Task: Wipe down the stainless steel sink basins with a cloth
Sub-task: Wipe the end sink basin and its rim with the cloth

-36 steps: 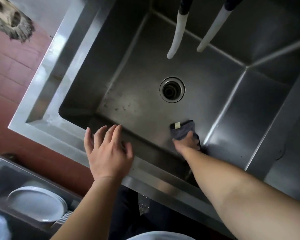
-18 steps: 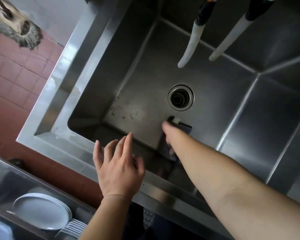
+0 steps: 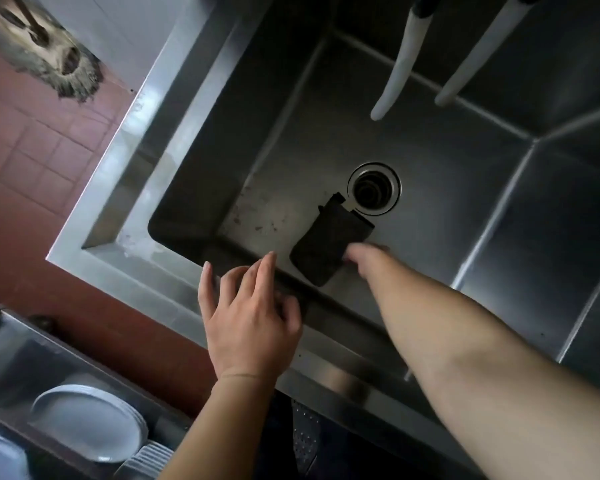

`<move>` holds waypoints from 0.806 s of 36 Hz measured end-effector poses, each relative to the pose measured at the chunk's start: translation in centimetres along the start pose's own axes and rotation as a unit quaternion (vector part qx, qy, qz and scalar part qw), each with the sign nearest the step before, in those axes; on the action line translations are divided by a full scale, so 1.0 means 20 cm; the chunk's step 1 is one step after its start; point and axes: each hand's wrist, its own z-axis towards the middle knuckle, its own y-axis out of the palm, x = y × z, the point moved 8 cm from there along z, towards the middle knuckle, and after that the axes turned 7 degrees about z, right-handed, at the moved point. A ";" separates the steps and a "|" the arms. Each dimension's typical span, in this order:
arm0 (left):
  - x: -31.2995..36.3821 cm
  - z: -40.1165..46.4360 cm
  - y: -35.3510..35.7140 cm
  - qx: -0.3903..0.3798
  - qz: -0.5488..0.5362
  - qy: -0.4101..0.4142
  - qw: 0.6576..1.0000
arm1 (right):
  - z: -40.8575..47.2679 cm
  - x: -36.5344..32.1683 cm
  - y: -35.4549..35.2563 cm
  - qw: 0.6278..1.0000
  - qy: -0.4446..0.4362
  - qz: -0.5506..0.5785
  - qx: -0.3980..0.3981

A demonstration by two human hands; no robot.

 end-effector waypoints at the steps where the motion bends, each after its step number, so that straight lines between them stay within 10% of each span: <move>1: 0.00 0.00 0.00 0.005 -0.002 0.002 1.000 | -0.01 0.04 -0.07 0.999 -0.002 -0.011 0.032; 5: 0.00 0.00 0.00 0.013 -0.002 0.003 1.000 | -0.06 0.18 -0.35 0.980 -0.005 -0.022 0.199; 11: 0.01 0.00 -0.01 -0.010 -0.023 0.004 1.000 | -0.13 0.02 -0.22 0.973 -0.140 -0.024 0.180; 17: -0.18 -0.05 -0.20 0.107 -0.343 -0.012 0.933 | -0.19 -0.26 0.35 0.991 -0.130 -0.008 0.043; 29: -0.69 0.49 -0.21 0.064 -0.032 -0.123 0.990 | -0.03 -0.54 0.33 0.970 -0.190 -0.102 0.116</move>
